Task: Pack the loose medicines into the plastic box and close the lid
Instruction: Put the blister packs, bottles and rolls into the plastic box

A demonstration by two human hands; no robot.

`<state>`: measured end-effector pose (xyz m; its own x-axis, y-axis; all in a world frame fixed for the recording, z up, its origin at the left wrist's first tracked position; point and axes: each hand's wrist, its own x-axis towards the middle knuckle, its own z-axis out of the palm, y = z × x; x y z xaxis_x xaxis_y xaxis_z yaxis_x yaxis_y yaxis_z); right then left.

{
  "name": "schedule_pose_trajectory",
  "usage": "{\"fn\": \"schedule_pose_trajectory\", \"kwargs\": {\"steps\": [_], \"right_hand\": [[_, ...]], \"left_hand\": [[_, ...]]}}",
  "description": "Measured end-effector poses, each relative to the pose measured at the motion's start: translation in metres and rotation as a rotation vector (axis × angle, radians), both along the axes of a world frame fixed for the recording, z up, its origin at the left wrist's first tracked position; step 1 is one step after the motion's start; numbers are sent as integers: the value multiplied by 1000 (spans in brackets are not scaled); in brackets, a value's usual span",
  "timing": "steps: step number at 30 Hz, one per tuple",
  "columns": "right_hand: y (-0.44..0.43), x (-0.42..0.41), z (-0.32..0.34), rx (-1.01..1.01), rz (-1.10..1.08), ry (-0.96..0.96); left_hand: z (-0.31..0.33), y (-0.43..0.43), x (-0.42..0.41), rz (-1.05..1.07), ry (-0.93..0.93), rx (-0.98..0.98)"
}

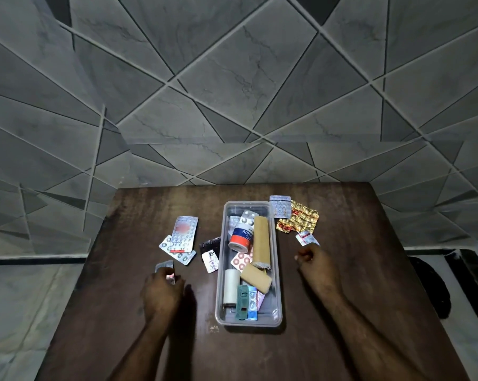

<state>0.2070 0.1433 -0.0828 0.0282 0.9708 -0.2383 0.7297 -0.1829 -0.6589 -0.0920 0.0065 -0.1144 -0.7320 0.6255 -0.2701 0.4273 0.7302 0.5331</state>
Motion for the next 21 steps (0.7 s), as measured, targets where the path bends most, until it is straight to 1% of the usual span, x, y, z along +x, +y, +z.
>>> {"fn": "schedule_pose_trajectory", "kwargs": {"steps": [3, 7, 14, 18, 21], "right_hand": [[16, 14, -19, 11, -5, -128], [31, 23, -37, 45, 44, -314], [36, 23, -58, 5, 142, -496], [32, 21, -60, 49, 158, -589], [31, 21, -59, 66, 167, -604]], "left_hand": [[-11, -3, -16, 30, 47, -164], [-25, 1, -23, 5, 47, -211], [-28, 2, -23, -36, 101, -201], [-20, 0, -23, -18, 80, -156], [-17, -1, -23, -1, 52, -120]]}}
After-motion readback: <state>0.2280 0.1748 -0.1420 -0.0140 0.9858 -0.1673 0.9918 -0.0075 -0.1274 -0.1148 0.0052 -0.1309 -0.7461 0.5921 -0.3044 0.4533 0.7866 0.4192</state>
